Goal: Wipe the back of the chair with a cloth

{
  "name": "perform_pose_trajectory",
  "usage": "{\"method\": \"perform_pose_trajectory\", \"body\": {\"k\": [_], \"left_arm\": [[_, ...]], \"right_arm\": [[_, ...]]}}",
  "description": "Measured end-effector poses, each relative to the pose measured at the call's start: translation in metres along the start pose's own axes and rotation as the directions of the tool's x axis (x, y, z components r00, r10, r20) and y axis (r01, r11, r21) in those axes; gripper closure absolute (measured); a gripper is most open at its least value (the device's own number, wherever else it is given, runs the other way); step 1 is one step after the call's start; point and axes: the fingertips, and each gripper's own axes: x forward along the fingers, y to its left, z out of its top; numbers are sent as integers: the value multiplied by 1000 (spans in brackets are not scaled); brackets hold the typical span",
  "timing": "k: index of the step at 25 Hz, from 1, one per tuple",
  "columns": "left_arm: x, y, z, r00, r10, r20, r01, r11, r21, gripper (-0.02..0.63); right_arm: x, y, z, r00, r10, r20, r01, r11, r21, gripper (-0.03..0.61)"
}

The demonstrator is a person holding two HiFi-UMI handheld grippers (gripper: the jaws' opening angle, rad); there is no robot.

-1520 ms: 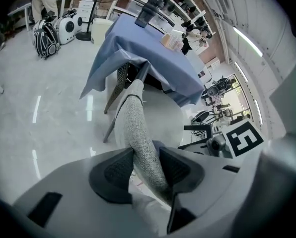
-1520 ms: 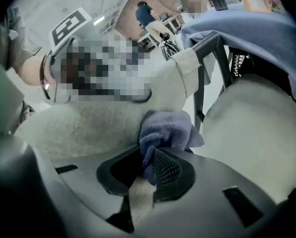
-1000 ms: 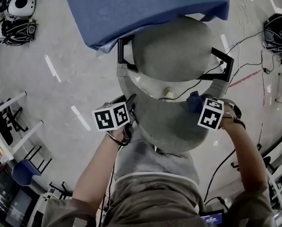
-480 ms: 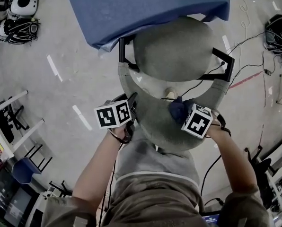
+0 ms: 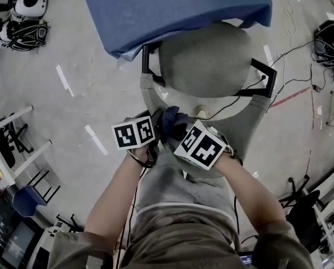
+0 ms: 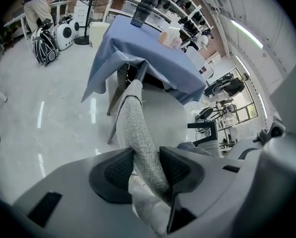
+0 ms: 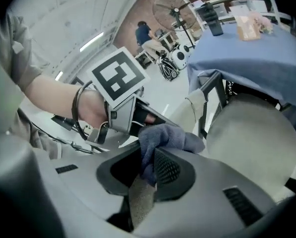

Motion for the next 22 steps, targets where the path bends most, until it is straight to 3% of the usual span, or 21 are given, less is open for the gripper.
{"method": "perform_pose_trajectory", "body": {"k": [4, 7, 11, 13, 19, 22], "left_arm": [[1, 0, 0, 1000, 2, -6, -2, 1000, 11, 428], [2, 0, 0, 1000, 2, -4, -2, 1000, 11, 428], [1, 1, 0, 1000, 1, -8, -1, 1000, 10, 428], [2, -1, 0, 1000, -2, -11, 2, 1000, 11, 426], [2, -1, 0, 1000, -15, -4, 15, 1000, 3, 426], [1, -1, 0, 1000, -14, -2, 14, 1000, 7, 426]], "right_arm": [[-2, -4, -22, 999, 23, -35, -22, 1000, 17, 502], [-14, -8, -71, 981, 5, -192, -10, 1000, -27, 502], [-57, -29, -153, 889, -46, -455, 30, 999, -41, 502], [-88, -51, -180, 843, -82, -531, 74, 997, -36, 502], [-163, -128, -214, 767, -277, -578, 286, 955, -78, 502], [-174, -143, -217, 747, -328, -578, 333, 937, -100, 502]]}}
